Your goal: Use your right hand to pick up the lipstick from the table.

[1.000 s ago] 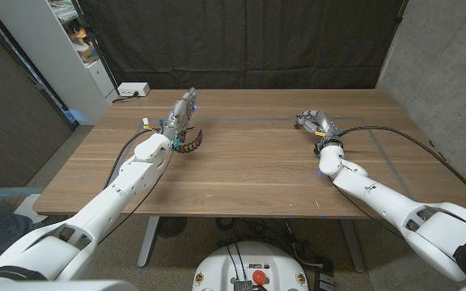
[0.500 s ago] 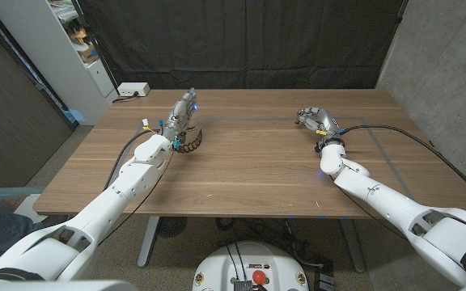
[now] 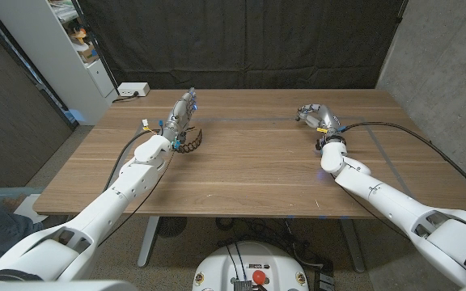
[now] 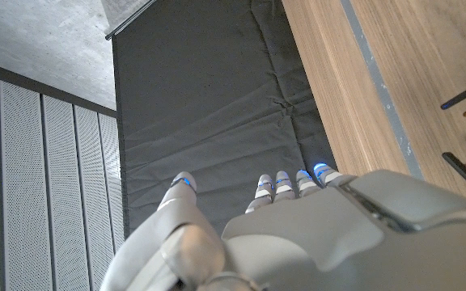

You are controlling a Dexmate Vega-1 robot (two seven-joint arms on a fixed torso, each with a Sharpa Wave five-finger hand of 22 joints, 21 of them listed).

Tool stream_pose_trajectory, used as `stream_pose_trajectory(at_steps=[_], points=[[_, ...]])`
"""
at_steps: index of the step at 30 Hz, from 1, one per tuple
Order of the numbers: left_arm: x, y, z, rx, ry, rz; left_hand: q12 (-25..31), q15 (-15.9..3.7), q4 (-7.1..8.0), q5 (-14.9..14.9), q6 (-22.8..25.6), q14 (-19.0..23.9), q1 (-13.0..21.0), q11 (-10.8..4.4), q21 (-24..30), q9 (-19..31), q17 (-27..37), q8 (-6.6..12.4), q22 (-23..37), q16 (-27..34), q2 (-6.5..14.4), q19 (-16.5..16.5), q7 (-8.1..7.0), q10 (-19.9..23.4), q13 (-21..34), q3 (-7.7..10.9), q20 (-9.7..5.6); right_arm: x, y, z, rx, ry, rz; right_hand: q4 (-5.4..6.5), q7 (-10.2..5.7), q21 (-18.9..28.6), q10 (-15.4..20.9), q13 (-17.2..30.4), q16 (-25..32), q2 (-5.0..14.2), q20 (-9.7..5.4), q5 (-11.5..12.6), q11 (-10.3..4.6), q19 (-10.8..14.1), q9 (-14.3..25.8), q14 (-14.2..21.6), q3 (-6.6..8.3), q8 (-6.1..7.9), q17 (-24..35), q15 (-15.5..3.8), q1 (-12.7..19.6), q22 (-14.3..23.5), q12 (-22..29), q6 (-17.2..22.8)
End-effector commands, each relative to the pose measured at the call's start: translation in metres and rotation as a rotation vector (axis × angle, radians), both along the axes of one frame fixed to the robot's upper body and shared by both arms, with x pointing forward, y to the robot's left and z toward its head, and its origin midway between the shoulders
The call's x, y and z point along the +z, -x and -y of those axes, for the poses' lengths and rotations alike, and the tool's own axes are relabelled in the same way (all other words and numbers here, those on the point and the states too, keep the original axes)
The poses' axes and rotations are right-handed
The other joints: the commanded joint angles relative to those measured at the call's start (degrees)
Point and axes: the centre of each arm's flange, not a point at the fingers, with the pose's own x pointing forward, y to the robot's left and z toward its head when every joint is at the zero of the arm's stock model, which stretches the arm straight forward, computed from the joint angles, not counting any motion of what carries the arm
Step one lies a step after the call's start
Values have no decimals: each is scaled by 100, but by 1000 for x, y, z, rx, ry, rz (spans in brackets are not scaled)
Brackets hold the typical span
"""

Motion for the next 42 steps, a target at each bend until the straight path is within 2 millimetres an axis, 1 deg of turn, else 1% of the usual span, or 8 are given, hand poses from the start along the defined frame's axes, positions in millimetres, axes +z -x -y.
stream_pose_trajectory(at_steps=[1, 28, 36, 42], points=[[4, 0, 1, -3, -9, 7, -4, 36, -20, -6, 21, -201, 13, -12, 31, 27, 11, 2, 12, 12, 64, -648, -3, 2, 8, 9, -5, 8, 4, 1, 2, 8, 2, 4, 8, 17, 33, 25, -21, 22, -14, -18, -12, 7, 24, 67, 26, -23, 16, -358, 31, 10, -9, 50], [4, 3, -5, -4, -7, 18, -6, 43, -45, -12, 18, -207, 28, 3, 28, 27, 10, 0, 11, 10, 72, -660, -2, -3, 8, 11, -5, 26, 21, -8, 28, -5, 61, 7, 15, 3, 11, 28, -68, 32, -53, -49, -13, -12, 28, 49, 36, -64, 21, -340, 39, 8, -53, 35], [7, 6, -8, 2, -6, 28, -6, 42, -51, -14, 14, -206, 30, 3, 29, 27, 10, -1, 11, 10, 73, -659, 2, -3, 8, 10, -5, 35, 25, -10, 37, 3, 71, 4, 17, -3, 5, 30, -81, 39, -53, -58, -12, -23, 30, 49, 44, -82, 23, -337, 51, 8, -67, 22], [6, 5, -8, 0, -2, 27, -4, 38, -55, -15, 19, -206, 32, 12, 29, 27, 10, 1, 11, 11, 74, -659, 3, 1, 8, 10, -7, 40, 28, -9, 33, 14, 78, 9, 17, -7, 8, 31, -84, 46, -56, -66, -11, -30, 31, 59, 47, -88, 26, -335, 49, 8, -74, 26]])
